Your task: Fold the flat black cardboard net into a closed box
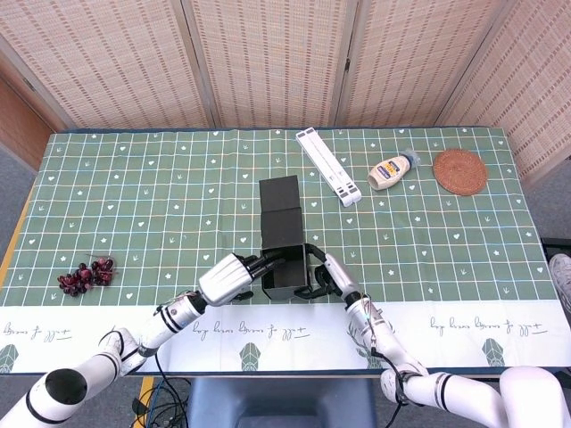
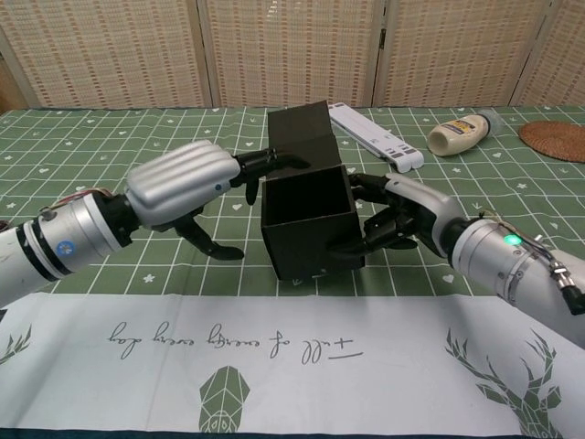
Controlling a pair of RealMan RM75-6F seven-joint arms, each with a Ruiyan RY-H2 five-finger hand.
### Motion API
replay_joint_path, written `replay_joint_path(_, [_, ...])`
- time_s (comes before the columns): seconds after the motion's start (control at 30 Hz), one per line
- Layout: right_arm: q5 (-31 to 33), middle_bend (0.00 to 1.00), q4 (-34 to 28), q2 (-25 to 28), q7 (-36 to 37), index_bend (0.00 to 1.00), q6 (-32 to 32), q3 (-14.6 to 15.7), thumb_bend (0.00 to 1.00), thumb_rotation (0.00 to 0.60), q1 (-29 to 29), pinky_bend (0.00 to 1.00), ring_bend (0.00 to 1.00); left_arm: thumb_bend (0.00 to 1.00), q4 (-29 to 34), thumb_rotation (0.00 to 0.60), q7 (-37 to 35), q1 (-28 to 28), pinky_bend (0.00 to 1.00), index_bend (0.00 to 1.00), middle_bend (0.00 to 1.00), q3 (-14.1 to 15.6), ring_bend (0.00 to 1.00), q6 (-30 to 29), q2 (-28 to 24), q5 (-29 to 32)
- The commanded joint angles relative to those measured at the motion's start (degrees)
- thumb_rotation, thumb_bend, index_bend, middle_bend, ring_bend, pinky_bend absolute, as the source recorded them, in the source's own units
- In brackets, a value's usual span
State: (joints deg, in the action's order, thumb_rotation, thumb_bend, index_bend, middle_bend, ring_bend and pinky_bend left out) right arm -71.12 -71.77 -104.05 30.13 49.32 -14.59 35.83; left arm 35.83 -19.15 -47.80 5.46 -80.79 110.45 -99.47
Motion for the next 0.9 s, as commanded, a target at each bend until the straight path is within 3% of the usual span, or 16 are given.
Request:
replay_joint_path(0.03, [0.38, 0.45, 0.63, -0.10, 0.03, 0.29, -0.21, -0.46, 0.23, 0.600, 0.26, 1.00, 0.84, 0.13, 2.71, 0.600, 0.21, 1.20, 0.82, 0.03, 0.10, -0.82, 0.43, -0.39, -2.00, 0.95])
replay_joint_path(0.37, [2.58, 0.39, 7.64, -4.27, 0.18, 0.29, -3.56, -3.46, 0.22, 0.600, 4.20, 1.00, 0.84, 0.13, 8.79, 0.600, 1.11, 4.36, 0.82, 0.02, 0.10, -1.39, 0.43, -1.56, -7.46, 1.98])
replay_joint_path(0.5, [2.17, 0.28, 9.35, -5.26, 0.64, 0.13, -4.86, -3.53, 0.20, 0.600, 5.43, 1.00, 0.83, 0.13, 12.38, 0.600, 0.03, 5.89, 0.82, 0.02, 0.09, -1.59, 0.43, -1.33, -9.63, 2.93])
replay_joint_path(0.57, [1.41, 0.21, 8.99, -5.02, 0.75, 0.03, -5.09, -2.71, 0.18, 0.600, 5.32, 1.00, 0.80, 0.13, 15.04, 0.600, -1.00, 6.66, 0.82, 0.02, 0.09, -1.81, 0.43, -0.65, -11.01, 3.82])
replay_joint_path(0.63, [0.83, 0.16, 7.94, -4.40, 0.75, 0.00, -5.03, -1.79, 0.18, 0.600, 4.78, 1.00, 0.78, 0.13, 17.86, 0.600, -1.55, 7.21, 0.82, 0.01, 0.09, -1.98, 0.43, 0.59, -12.49, 4.74])
replay_joint_path(0.73, [1.10, 0.11, 5.99, -3.13, 0.45, 0.00, -5.55, -0.97, 0.18, 0.600, 4.03, 1.00, 0.75, 0.13, 21.45, 0.600, -1.53, 7.64, 0.82, 0.01, 0.08, -2.24, 0.44, 2.11, -14.26, 5.64])
replay_joint_path(0.8, [1.66, 0.09, 4.25, -1.97, -0.54, 0.00, -5.89, -0.48, 0.18, 0.600, 3.51, 1.00, 0.73, 0.13, 24.03, 0.600, -1.32, 7.88, 0.82, 0.00, 0.07, -2.41, 0.55, 3.23, -15.44, 6.18])
replay_joint_path(0.9, [2.61, 0.05, 1.27, -0.17, -2.59, 0.00, -5.97, 0.29, 0.17, 0.600, 2.64, 1.00, 0.70, 0.13, 27.76, 0.600, -1.43, 8.16, 0.82, 0.00, 0.06, -2.70, 0.49, 4.98, -16.97, 7.09])
